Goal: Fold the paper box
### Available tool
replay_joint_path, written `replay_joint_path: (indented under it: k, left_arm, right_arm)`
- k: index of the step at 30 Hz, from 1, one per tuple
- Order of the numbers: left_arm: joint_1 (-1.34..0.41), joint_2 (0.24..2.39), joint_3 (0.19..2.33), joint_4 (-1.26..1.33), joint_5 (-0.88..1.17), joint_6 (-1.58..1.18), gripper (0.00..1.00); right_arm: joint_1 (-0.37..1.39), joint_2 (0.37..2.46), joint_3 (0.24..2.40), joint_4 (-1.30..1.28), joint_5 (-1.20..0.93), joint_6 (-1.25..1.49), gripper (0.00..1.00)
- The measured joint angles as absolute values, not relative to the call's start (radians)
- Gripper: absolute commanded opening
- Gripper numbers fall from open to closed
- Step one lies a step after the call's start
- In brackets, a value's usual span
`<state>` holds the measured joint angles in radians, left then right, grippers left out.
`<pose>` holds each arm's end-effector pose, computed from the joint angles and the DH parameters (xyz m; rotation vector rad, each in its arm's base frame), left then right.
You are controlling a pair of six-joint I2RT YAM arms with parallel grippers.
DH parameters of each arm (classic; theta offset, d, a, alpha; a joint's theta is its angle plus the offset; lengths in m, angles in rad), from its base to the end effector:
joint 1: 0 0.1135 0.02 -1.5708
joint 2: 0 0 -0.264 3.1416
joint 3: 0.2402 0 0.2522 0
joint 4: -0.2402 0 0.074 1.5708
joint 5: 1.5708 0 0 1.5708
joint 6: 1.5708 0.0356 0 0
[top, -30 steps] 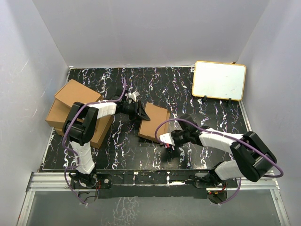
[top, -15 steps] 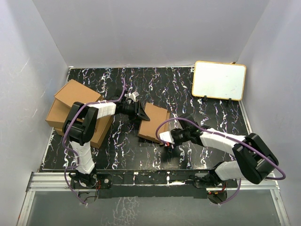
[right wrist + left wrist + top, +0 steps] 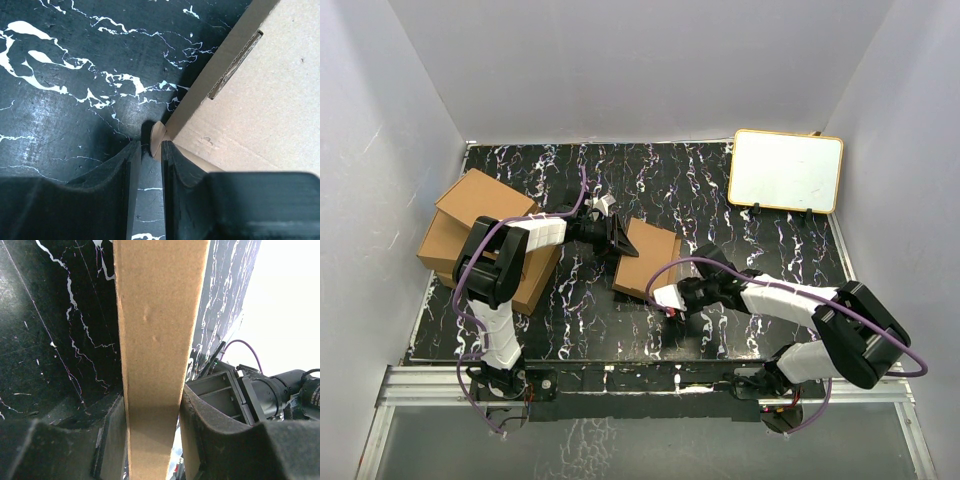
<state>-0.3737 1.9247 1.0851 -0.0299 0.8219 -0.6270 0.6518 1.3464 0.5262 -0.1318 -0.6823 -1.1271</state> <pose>0.3471 -0.1641 0.1438 0.0811 2.5814 -1.4227 0.1702 0.1581 0.1499 -1.9685 1.2571 0.6261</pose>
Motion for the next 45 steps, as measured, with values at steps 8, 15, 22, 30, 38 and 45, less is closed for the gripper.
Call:
replay_joint_path:
  k: [8, 15, 22, 30, 38, 45]
  left_arm:
    - [-0.374, 1.925, 1.085, -0.030, 0.823, -0.627, 0.00]
    - [-0.370, 1.926, 1.080, -0.023, 0.827, -0.628, 0.00]
    - [-0.368, 1.926, 1.077, -0.017, 0.830, -0.630, 0.00]
    - [-0.367, 1.926, 1.068, -0.003, 0.835, -0.633, 0.00]
    - [-0.360, 1.926, 1.043, 0.030, 0.849, -0.645, 0.00]
    - [-0.343, 1.926, 1.002, 0.079, 0.875, -0.664, 0.00]
  right_arm:
    - [0.667, 1.349, 0.526, -0.134, -0.677, -1.127, 0.27]
    - [0.685, 1.351, 0.526, -0.120, -0.653, -1.111, 0.22]
    - [0.694, 1.364, 0.526, -0.095, -0.624, -1.091, 0.17]
    - [0.694, 1.368, 0.526, -0.093, -0.615, -1.087, 0.08]
    - [0.694, 1.370, 0.527, -0.093, -0.609, -1.070, 0.08]
    - [0.694, 1.383, 0.541, -0.102, -0.610, -1.047, 0.08]
